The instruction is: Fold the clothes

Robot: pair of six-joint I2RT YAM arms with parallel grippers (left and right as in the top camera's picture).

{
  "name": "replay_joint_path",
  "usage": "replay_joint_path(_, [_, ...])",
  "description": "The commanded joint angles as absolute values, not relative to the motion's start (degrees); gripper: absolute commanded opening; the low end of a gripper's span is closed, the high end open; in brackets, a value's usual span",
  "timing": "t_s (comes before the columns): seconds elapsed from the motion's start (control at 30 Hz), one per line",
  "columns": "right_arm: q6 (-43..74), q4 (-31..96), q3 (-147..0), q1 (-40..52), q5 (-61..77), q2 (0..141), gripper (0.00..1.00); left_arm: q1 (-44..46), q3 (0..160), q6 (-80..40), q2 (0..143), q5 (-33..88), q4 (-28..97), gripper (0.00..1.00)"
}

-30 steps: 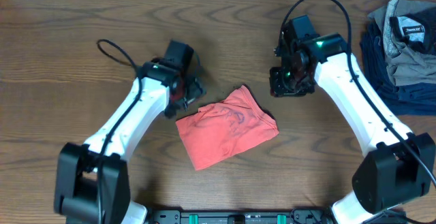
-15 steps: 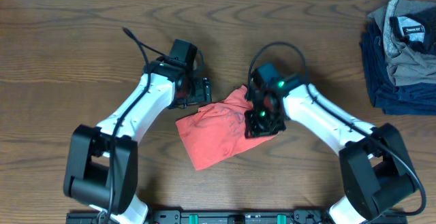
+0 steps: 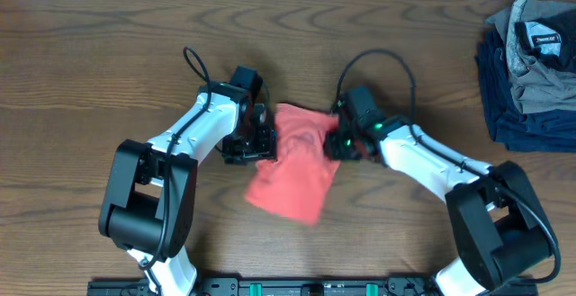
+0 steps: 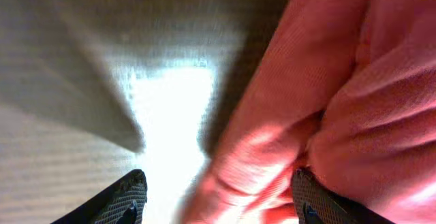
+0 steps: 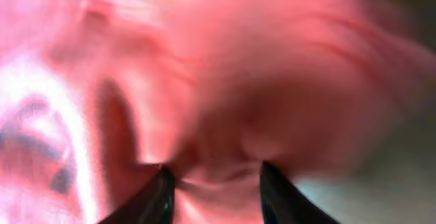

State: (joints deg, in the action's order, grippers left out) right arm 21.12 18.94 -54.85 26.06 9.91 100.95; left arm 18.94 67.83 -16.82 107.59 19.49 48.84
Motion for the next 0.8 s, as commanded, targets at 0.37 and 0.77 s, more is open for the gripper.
replay_joint_path(0.37, [12.6,35.5,-63.9,20.6,3.8,98.8,0.47,17.1,68.0,-26.0,99.5,20.4,40.7,0.79])
replay_joint_path(0.77, [13.3,43.7,-63.9,20.2,3.4,97.4,0.48,16.7,68.0,-23.0,103.8,27.4,28.3,0.98])
